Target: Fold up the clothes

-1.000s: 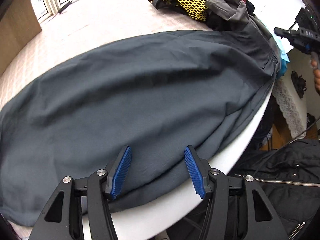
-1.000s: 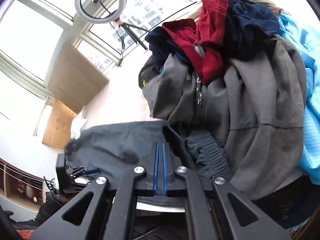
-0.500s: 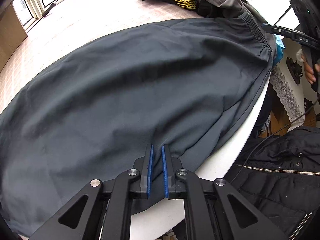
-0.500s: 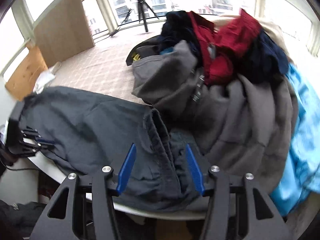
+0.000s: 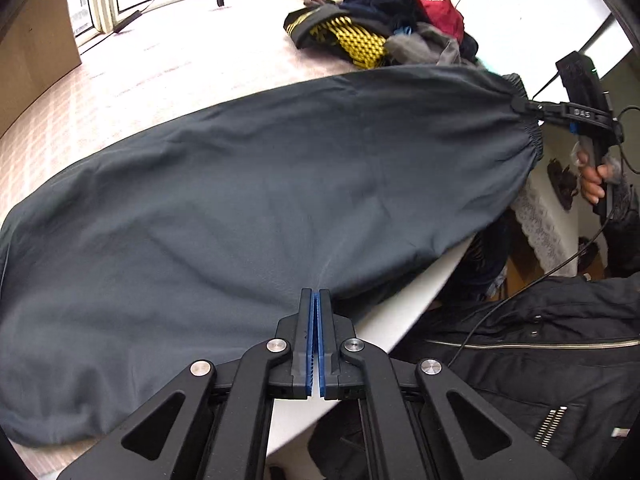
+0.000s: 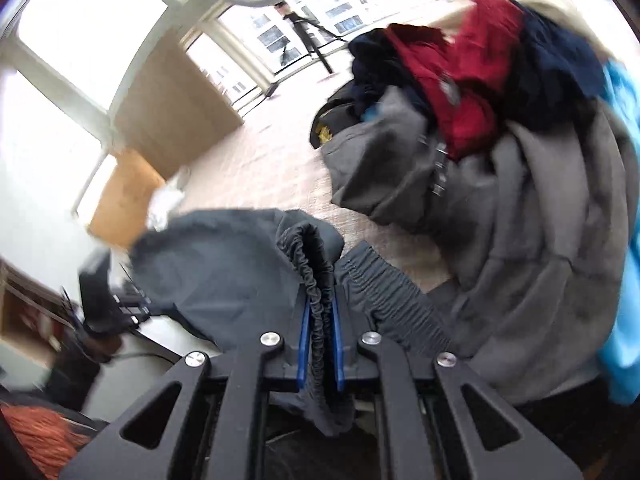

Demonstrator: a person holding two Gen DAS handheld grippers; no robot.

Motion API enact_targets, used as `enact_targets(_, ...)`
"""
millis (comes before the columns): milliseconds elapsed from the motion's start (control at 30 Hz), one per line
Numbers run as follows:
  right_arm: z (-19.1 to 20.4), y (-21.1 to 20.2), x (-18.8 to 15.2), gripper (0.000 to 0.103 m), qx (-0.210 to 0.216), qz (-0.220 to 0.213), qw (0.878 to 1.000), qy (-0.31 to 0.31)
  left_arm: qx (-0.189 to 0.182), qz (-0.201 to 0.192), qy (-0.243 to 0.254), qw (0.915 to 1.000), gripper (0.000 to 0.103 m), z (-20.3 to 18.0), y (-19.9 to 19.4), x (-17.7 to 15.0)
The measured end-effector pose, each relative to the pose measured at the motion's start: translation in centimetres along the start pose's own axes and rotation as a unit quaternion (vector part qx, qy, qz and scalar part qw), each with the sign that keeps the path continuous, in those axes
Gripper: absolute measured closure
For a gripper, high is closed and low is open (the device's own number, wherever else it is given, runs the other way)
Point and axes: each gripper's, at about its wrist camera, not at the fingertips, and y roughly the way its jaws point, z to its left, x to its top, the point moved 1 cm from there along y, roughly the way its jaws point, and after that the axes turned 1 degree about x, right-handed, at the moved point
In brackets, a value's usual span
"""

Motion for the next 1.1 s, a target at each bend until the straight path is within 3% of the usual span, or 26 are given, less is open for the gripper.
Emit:
enact_targets(33,-1.0,0.1,0.3,0.092,0.005,0.003,1.000,0.023,-0.004,0.004,0.005,1.0000,0.103,0.1,-0.1,-0.4)
enact_targets(67,-2.1,1.0,0.5,0.091,-0.024,0.016,0.999,0.029,-0.005,0.011,0.013,0.9998,0.102,0.3,0.0,-0.8)
enact_targets(133,-3.9,3.2,0.9,0.073,-0.071,0.049,0.996,0.040,-0.004,0.031,0.018,0.9994,0.102,0.5,0.9,-0.6)
enact_targets(167,-4.7,4.4,1.0,0.071,-0.084,0.066,0.993,0.044,-0.002,0.039,0.016,0.9991,0.102,0.6,1.4,-0.7)
enact_targets(233,-5.8,4.8,0.7,0.071,-0.062,0.076,0.993,0.071,0.001,0.047,0.010,0.9989,0.101,0.4,1.7,-0.7)
enact_targets(267,-6.1,4.3,0.5,0.071,-0.029,0.071,0.994,0.080,0.001,0.049,0.007,0.9988,0.101,0.3,1.7,-0.7)
enact_targets(333,-6.3,3.3,0.0,0.059,0.015,0.059,0.995,0.078,0.002,0.045,0.005,0.9990,0.101,0.6,1.3,-1.0)
enact_targets(400,-6.0,3.0,-0.4,0.051,-0.013,0.057,0.997,0.047,0.010,0.048,0.003,0.9988,0.101,0.4,1.5,-1.2)
enact_targets(500,-5.6,4.2,-1.0,0.051,-0.041,0.078,0.996,0.017,0.016,0.049,-0.005,0.9987,0.101,1.2,0.9,-1.3)
enact_targets(600,-4.6,6.5,-1.1,0.051,-0.020,0.092,0.995,-0.013,0.020,0.048,-0.016,0.9985,0.101,1.6,1.3,-1.2)
enact_targets(700,-2.6,8.7,-1.3,0.047,-0.049,0.096,0.992,-0.059,0.023,0.046,-0.041,0.9978,0.099,2.5,1.7,-0.8)
enact_targets(733,-1.8,9.0,-1.3,0.051,-0.040,0.093,0.992,-0.069,0.022,0.043,-0.051,0.9976,0.099,2.9,1.7,-0.7)
enact_targets(800,-0.6,9.5,-1.5,0.074,0.001,0.091,0.994,-0.060,0.027,0.037,-0.067,0.9967,0.097,3.7,1.8,-0.6)
enact_targets(900,1.7,8.1,-2.2,0.075,-0.016,0.060,0.996,-0.071,0.033,0.033,-0.084,0.9954,0.097,4.5,2.1,-0.4)
enact_targets(1000,2.3,2.8,-2.9,0.075,-0.023,-0.011,0.998,-0.051,0.034,0.037,-0.092,0.9945,0.097,4.8,2.6,-0.5)
enact_targets(1100,0.9,0.7,-3.4,0.075,-0.116,-0.051,0.992,-0.007,0.028,0.034,-0.090,0.9949,0.094,4.7,2.7,-0.5)
